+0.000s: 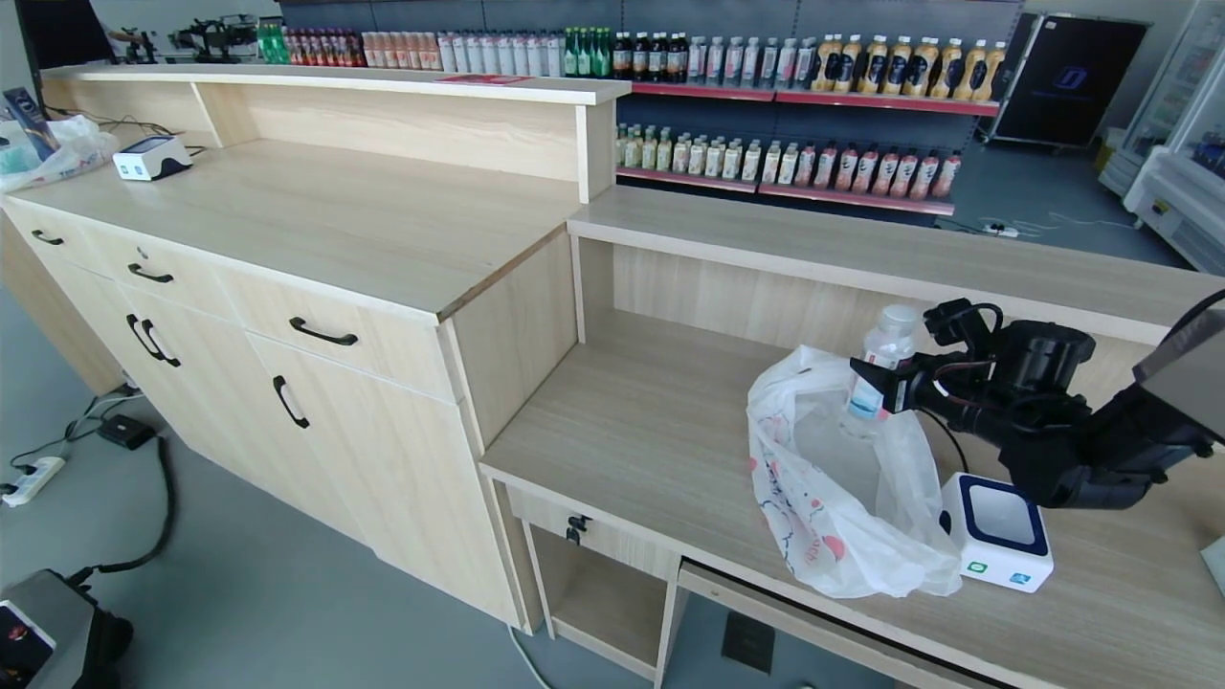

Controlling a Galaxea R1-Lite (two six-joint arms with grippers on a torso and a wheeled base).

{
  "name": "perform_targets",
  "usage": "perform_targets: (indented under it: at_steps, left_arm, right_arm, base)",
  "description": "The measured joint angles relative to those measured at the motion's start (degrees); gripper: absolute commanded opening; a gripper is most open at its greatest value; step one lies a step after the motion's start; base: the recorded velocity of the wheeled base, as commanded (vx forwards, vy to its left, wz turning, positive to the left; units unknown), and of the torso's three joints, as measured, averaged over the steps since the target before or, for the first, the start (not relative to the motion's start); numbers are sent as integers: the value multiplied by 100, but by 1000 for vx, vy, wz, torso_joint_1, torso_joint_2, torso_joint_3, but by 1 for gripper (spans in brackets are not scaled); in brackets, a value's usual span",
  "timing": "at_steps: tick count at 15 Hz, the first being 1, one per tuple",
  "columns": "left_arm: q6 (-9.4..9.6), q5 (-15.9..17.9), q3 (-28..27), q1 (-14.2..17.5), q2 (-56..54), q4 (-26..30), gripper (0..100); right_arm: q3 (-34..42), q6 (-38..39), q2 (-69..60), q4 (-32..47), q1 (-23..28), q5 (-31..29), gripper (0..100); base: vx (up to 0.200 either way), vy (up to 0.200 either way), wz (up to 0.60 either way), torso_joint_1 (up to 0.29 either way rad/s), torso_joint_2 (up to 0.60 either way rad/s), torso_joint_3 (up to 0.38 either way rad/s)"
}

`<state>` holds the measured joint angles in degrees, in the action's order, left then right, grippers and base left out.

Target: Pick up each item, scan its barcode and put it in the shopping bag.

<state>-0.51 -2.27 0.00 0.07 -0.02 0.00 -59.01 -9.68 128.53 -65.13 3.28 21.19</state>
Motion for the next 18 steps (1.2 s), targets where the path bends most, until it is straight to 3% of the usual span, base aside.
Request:
perform_targets:
  at_steps: [18]
  left_arm:
    - [0, 0, 0, 2, 0, 0, 100]
  right_arm:
    - [-1320, -17, 1408, -224, -268, -1, 0]
  base:
    - [0, 0, 0, 0, 0, 0]
